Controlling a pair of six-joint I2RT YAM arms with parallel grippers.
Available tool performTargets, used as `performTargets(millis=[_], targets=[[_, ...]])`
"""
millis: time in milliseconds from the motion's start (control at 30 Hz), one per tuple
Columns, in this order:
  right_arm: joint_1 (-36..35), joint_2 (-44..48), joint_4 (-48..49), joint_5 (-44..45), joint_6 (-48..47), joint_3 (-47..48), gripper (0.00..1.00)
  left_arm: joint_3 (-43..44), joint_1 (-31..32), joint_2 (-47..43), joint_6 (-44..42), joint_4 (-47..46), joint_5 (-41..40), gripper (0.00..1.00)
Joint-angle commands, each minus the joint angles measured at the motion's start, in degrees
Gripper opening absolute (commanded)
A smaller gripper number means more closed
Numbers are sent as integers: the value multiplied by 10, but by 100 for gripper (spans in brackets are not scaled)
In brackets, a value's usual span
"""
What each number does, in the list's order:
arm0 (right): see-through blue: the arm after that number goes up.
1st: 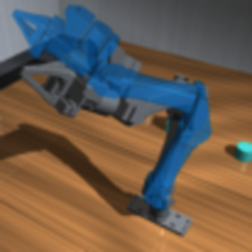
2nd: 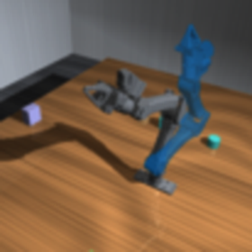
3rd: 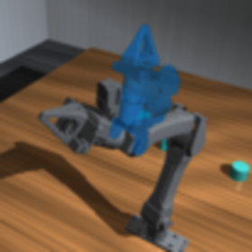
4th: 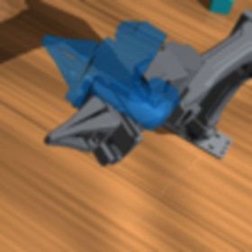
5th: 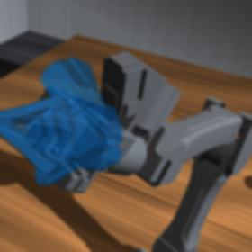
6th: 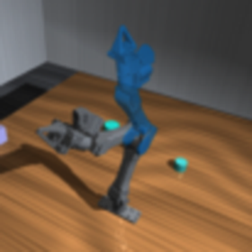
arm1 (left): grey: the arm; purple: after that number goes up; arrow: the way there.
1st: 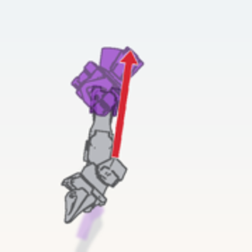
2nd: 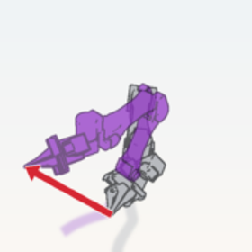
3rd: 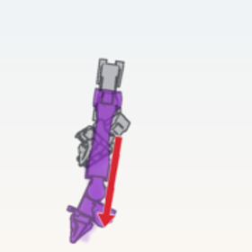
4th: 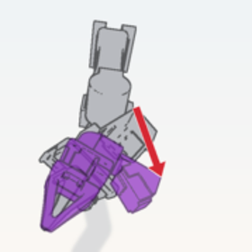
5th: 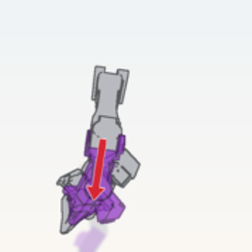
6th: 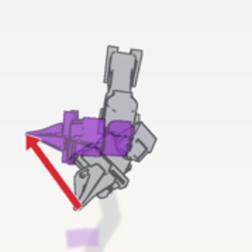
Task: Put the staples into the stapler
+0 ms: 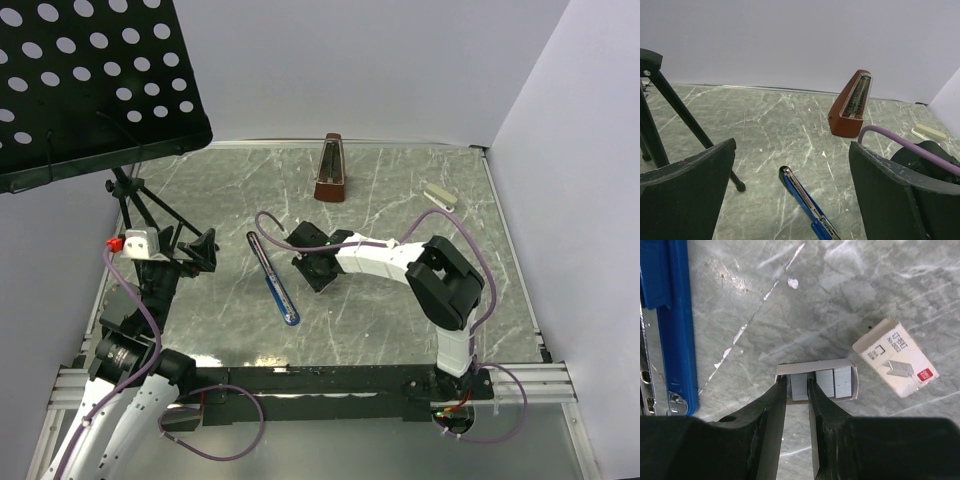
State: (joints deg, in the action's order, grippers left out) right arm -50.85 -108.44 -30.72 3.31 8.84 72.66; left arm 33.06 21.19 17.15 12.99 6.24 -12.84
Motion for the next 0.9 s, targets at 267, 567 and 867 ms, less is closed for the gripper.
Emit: performTargets(millis=[267, 567, 867], targets=[[3, 0, 0, 14, -4, 15, 18, 1, 2, 7, -3, -25, 11, 99], [-8, 60, -27, 48, 21, 30, 15, 1, 2, -3, -1, -24, 7, 100], [-45, 81, -32, 89, 95, 58, 17, 3, 2, -21, 1, -20, -5, 99]])
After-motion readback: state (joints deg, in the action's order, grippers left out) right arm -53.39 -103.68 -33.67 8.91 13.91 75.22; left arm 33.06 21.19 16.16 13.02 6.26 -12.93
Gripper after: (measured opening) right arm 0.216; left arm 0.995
